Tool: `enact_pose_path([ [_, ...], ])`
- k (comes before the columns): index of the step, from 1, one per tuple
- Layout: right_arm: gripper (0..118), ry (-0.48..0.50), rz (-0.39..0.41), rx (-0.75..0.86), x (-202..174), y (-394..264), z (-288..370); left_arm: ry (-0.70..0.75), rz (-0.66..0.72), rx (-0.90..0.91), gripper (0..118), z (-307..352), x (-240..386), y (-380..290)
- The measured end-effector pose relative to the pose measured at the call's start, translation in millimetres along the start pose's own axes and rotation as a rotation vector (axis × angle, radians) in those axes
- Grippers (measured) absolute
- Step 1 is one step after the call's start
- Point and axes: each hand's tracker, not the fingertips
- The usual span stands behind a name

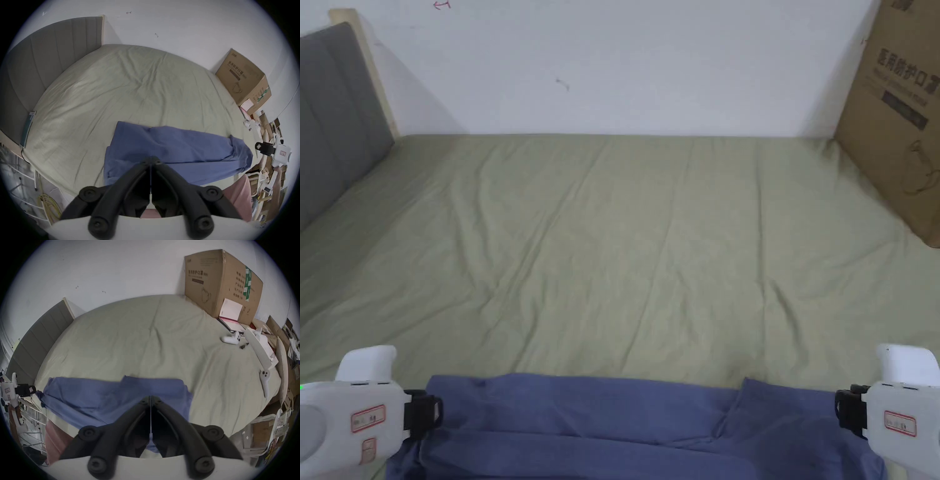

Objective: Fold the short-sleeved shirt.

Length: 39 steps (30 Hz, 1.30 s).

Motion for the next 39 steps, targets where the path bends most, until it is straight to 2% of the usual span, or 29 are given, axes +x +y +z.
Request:
enact_pose_path([
  [2, 0, 0.074, -0.019, 0.011, -11.8, -2.1, -3.7, 0.005, 0.015, 0.01, 1, -3.1, -3.2, -5.2],
  [6, 0, 0.114, -0.014, -0.017, -35.6, -10.5, -13.8, -0.01, 0.114, 0.023, 2, -4.4, -24.4, -10.4],
  [7, 0, 0.126, -0.007, -0.028, -41.5, -13.2, -15.8, -0.031, 0.157, 0.033, 15, -4.0, -32.5, -11.1],
  [8, 0, 0.136, -0.003, -0.039, -44.4, -14.4, -18.3, -0.062, 0.197, 0.031, 54, -3.9, -39.4, -11.0],
  [9, 0, 0.143, 0.003, -0.047, -47.4, -15.9, -20.8, -0.079, 0.225, 0.011, 79, -5.0, -47.2, -11.1],
  [10, 0, 0.146, 0.012, -0.055, -50.5, -17.2, -22.8, -0.089, 0.252, 0.002, 94, -0.4, -44.3, -12.3],
  [11, 0, 0.148, 0.021, -0.064, -53.8, -18.5, -24.5, -0.087, 0.257, 0.02, 103, -1.7, -47.7, -14.3],
  [13, 0, 0.151, 0.034, -0.08, -58.8, -21.2, -28.6, -0.098, 0.283, 0.035, 104, -8.7, -57.4, -19.4],
  [17, 0, 0.162, 0.034, -0.115, -66.1, -24.5, -36.7, -0.148, 0.453, -0.035, 104, -41.3, -77.5, -30.6],
  [21, 0, 0.168, 0.043, -0.144, -70.7, -26.7, -44.0, -0.131, 0.48, -0.137, 96, -75.0, -76.9, -48.0],
  [22, 0, 0.17, 0.047, -0.148, -71.7, -26.8, -44.7, -0.077, 0.445, -0.1, 94, -74.3, -77.0, -50.3],
  [24, 0, 0.171, 0.054, -0.153, -72.4, -25.7, -44.1, -0.016, 0.471, -0.091, 72, -67.8, -75.4, -48.4],
  [25, 0, 0.17, 0.054, -0.153, -72.5, -25.6, -44.4, -0.029, 0.467, -0.087, 55, -65.0, -78.3, -47.5],
  [26, 0, 0.171, 0.051, -0.153, -72.1, -25.4, -45.2, -0.054, 0.487, -0.078, 31, -69.1, -92.9, -47.2],
  [27, 0, 0.174, 0.045, -0.157, -70.5, -24.3, -48.4, -0.112, 0.533, -0.087, 21, -70.2, -95.8, -47.5],
  [28, 0, 0.178, 0.037, -0.161, -69.4, -24.0, -49.7, -0.108, 0.535, -0.091, 17, -71.0, -94.5, -45.6],
  [32, 0, 0.177, 0.014, -0.16, -62.5, -25.1, -48.2, -0.032, 0.399, -0.043, 15, -50.0, -56.2, -28.3],
  [35, 0, 0.169, -0.001, -0.155, -52.2, -25.8, -46.2, -0.114, 0.332, 0.052, 15, -32.5, -31.8, -4.7],
  [39, 0, 0.165, -0.071, -0.149, -33.8, -25.9, -42.6, -0.17, 0.031, 0.086, 15, -7.4, 52.8, 24.7],
])
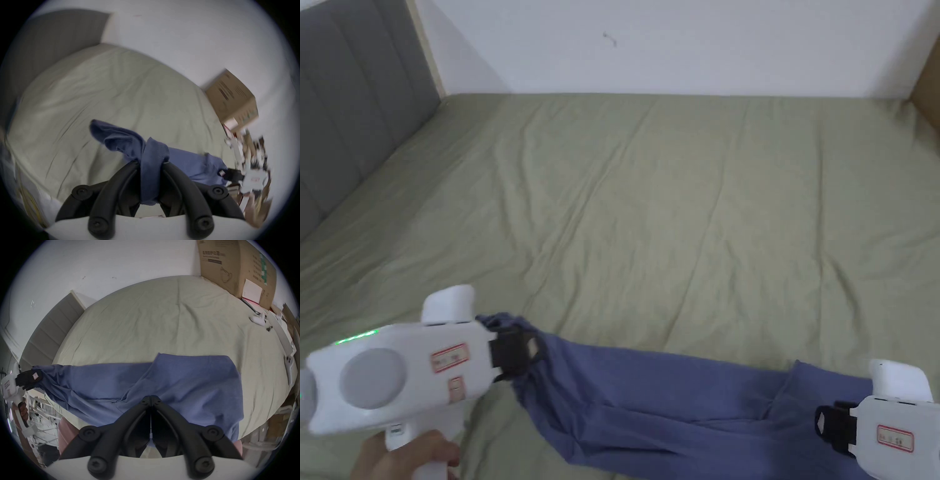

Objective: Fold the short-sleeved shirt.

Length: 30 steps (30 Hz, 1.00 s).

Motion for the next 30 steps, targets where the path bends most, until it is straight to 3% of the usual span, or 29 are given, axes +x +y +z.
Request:
enact_pose_path([
  [4, 0, 0.021, -0.089, 0.032, 19.2, -1.2, 12.7, -0.13, -0.239, -0.043, 15, -16.6, 89.4, -4.3],
  [9, 0, -0.01, -0.114, 0.049, 40.2, -5.6, 23.1, -0.208, -0.415, -0.152, 17, -68.0, 160.4, -43.1],
  [10, 0, -0.019, -0.123, 0.052, 45.3, -7.3, 25.0, -0.238, -0.407, -0.173, 25, -81.4, 168.0, -53.0],
  [11, 0, -0.026, -0.133, 0.055, 49.2, -8.9, 26.3, -0.261, -0.391, -0.193, 43, -92.5, 172.3, -60.6],
  [12, 0, -0.029, -0.146, 0.055, 53.0, -10.3, 27.5, -0.288, -0.372, -0.232, 43, -106.1, 176.3, -69.4],
  [13, 0, -0.031, -0.161, 0.054, 57.6, -12.1, 28.2, -0.283, -0.34, -0.299, 52, -118.4, 180.0, -76.8],
  [14, 0, -0.033, -0.172, 0.052, 61.0, -13.5, 28.7, -0.288, -0.327, -0.341, 86, -127.4, 182.2, -84.2],
  [15, 0, -0.036, -0.182, 0.051, 64.6, -15.2, 29.1, -0.308, -0.322, -0.376, 106, -135.5, 182.3, -91.9],
  [16, 0, -0.039, -0.19, 0.049, 67.5, -15.9, 28.5, -0.315, -0.314, -0.381, 110, -135.8, 181.8, -96.2],
  [20, 0, -0.041, -0.205, 0.049, 71.7, -17.3, 32.8, -0.294, -0.311, -0.335, 99, -119.3, 173.5, -85.7],
  [21, 0, -0.023, -0.227, 0.054, 72.3, -17.0, 35.5, -0.315, -0.286, -0.299, 90, -110.6, 168.5, -75.5],
  [22, 0, 0.001, -0.237, 0.07, 72.6, -16.5, 38.4, -0.331, -0.257, -0.271, 74, -102.3, 162.3, -64.6],
  [23, 0, 0.009, -0.239, 0.076, 72.2, -15.5, 40.4, -0.326, -0.233, -0.245, 39, -96.5, 156.6, -55.9],
  [24, 0, 0.007, -0.237, 0.081, 70.1, -13.2, 41.9, -0.306, -0.205, -0.219, 13, -93.2, 150.5, -48.8],
  [25, 0, 0.006, -0.229, 0.09, 67.8, -12.0, 43.6, -0.277, -0.185, -0.202, 3, -93.4, 144.7, -43.6],
  [30, 0, -0.021, -0.173, 0.114, 57.2, -9.5, 44.6, -0.241, -0.129, -0.257, 2, -117.3, 128.1, -43.9],
])
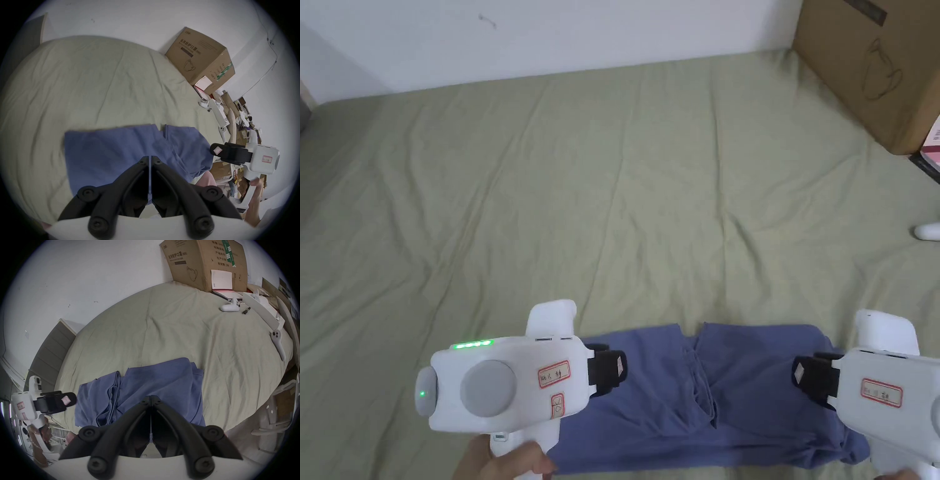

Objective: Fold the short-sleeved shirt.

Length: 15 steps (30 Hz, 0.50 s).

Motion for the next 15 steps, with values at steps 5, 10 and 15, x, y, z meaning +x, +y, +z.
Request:
enact_pose_path([
  [5, 0, 0.066, -0.066, -0.016, 2.3, -3.8, -0.7, -0.082, 0.004, -0.115, 2, -43.7, 21.7, -25.9],
  [10, 0, 0.046, -0.057, -0.02, 7.8, -7.4, -0.4, -0.046, -0.075, -0.239, 2, -85.8, 57.6, -54.9],
  [15, 0, 0.043, -0.067, -0.022, 13.0, -9.1, 2.4, -0.137, -0.091, -0.244, 2, -80.9, 74.7, -58.8],
])
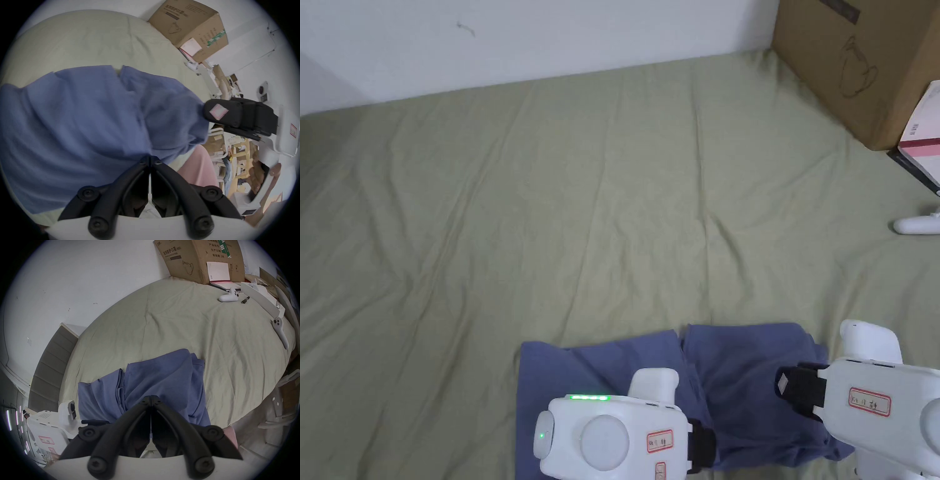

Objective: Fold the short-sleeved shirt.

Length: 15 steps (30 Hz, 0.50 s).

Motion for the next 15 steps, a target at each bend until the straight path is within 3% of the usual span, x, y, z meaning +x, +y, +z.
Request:
enact_pose_path([
  [8, 0, -0.005, -0.004, 0.001, -2.3, -0.1, 1.2, -0.075, -0.019, 0.017, 2, 33.0, -3.1, -5.6],
  [13, 0, -0.009, 0.022, -0.007, -10.6, 0.4, -0.4, -0.13, 0.171, 0.164, 4, 94.7, -70.2, -5.6],
  [15, 0, -0.008, 0.028, -0.012, -15.1, 0.3, -2.0, -0.113, 0.22, 0.188, 48, 114.1, -101.1, -9.8],
])
